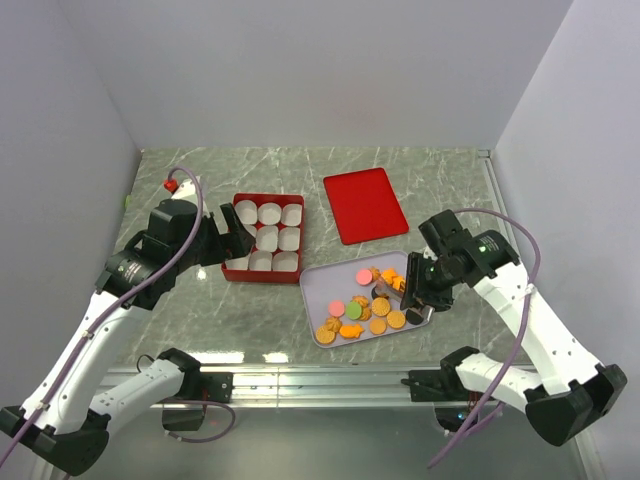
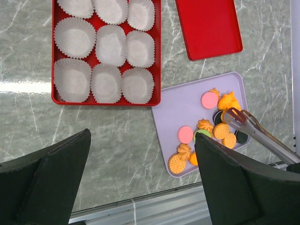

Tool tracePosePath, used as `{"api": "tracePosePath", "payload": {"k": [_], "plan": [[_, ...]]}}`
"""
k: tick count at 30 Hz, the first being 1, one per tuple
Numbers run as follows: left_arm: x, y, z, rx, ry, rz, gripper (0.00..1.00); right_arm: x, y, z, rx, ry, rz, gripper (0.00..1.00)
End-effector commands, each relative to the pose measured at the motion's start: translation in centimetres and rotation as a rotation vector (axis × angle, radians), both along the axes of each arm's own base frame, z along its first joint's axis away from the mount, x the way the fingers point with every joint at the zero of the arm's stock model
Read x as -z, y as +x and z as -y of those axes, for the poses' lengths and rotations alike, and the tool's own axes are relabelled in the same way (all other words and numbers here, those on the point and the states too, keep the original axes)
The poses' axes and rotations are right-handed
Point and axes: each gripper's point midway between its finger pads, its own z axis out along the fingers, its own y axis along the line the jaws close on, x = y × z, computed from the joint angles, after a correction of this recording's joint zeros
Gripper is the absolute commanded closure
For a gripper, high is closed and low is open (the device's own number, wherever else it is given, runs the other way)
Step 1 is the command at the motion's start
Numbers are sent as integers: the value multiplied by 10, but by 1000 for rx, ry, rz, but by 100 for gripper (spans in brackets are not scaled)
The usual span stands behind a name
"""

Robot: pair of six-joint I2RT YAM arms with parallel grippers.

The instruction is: Pack the cookies

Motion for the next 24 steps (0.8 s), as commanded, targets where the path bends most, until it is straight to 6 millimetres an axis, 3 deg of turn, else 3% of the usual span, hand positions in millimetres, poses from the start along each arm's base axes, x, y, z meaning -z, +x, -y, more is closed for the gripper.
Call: {"api": "tracePosePath", "payload": {"k": [1, 12, 24], "plan": [[-19, 4, 4, 23, -14, 64, 1, -2, -3, 9, 9, -58, -10, 48], [-14, 1, 0, 15, -5, 62, 2, 0, 4, -6, -29, -40, -21, 48], [-13, -1, -1, 15, 3, 67, 3, -7, 8, -9, -45, -74, -22, 62]]}}
